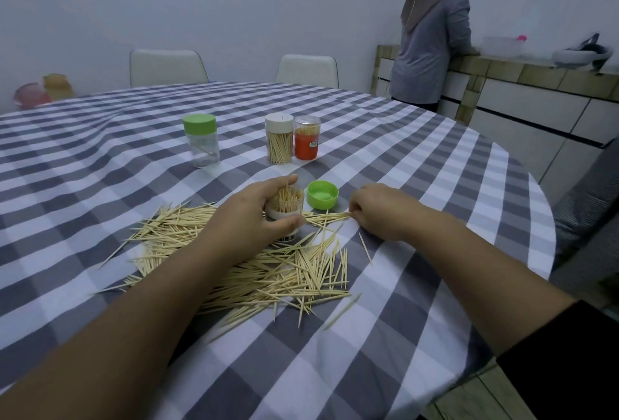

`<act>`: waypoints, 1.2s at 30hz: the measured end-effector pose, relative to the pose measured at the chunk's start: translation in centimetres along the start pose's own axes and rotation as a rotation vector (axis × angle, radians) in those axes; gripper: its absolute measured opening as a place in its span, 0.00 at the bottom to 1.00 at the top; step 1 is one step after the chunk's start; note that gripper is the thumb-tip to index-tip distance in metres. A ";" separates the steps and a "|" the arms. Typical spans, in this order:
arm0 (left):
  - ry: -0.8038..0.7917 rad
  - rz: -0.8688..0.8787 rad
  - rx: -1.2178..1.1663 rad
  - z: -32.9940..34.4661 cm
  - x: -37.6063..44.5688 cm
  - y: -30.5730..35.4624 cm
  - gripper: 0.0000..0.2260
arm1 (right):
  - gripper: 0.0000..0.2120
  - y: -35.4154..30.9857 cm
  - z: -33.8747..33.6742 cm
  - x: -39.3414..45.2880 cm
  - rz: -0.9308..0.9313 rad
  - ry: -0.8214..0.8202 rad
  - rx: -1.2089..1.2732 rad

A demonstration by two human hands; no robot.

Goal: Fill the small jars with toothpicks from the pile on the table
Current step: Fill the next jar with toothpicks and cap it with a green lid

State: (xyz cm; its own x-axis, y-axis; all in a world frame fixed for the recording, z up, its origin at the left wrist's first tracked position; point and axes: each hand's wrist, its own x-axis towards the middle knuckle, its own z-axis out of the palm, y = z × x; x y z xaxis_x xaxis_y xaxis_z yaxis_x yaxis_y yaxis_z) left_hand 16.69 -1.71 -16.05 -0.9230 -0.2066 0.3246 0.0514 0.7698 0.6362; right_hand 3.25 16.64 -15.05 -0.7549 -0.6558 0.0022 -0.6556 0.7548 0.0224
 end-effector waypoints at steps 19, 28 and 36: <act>0.019 -0.077 -0.042 -0.9 0.3 -0.8 0.38 | 0.26 -4.4 0.1 -0.2 -0.137 -0.056 0.333; 0.009 -0.144 -0.085 -1.7 0.6 -1.6 0.41 | 0.11 -5.9 -0.5 0.5 -0.170 -0.052 0.267; 0.011 -0.134 -0.075 -1.8 0.5 -1.3 0.41 | 0.15 -4.0 -3.0 -0.8 -0.133 -0.223 0.348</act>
State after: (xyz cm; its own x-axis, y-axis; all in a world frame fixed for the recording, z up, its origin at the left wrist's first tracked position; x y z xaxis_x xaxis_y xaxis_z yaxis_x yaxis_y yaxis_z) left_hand 16.79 -3.91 -15.49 -0.9191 -0.3116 0.2409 -0.0432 0.6877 0.7247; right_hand 6.54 14.12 -12.15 -0.6236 -0.7570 -0.1952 -0.6848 0.6494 -0.3306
